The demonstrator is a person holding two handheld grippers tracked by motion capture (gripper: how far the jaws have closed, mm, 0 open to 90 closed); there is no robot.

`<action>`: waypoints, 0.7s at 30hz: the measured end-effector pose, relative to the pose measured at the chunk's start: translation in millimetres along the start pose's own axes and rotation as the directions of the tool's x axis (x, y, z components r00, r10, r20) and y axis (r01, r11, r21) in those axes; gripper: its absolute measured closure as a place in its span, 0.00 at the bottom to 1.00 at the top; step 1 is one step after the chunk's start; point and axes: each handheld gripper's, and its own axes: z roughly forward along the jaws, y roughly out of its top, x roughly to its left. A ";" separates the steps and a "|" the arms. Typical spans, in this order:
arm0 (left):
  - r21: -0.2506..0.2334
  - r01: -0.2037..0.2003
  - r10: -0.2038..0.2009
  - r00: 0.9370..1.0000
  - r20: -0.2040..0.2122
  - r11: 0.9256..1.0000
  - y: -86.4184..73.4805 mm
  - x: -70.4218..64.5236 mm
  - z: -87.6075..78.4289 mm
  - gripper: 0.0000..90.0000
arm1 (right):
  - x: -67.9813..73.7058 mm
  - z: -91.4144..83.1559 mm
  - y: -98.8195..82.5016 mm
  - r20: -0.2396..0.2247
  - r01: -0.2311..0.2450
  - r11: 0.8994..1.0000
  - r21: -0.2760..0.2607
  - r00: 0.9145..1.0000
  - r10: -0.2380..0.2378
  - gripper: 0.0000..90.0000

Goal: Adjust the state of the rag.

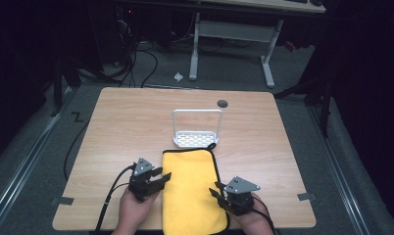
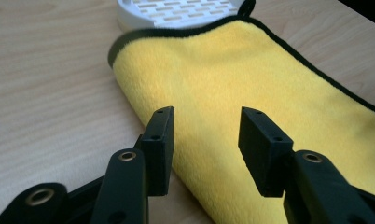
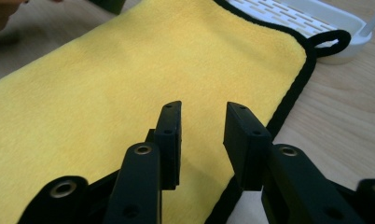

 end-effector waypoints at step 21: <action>0.125 -0.132 0.125 0.990 0.061 0.983 -21.8 -27.2 6.6 0.87 | -17.8 43.0 6.3 -0.010 0.016 0.988 0.155 1.000 -0.014 0.97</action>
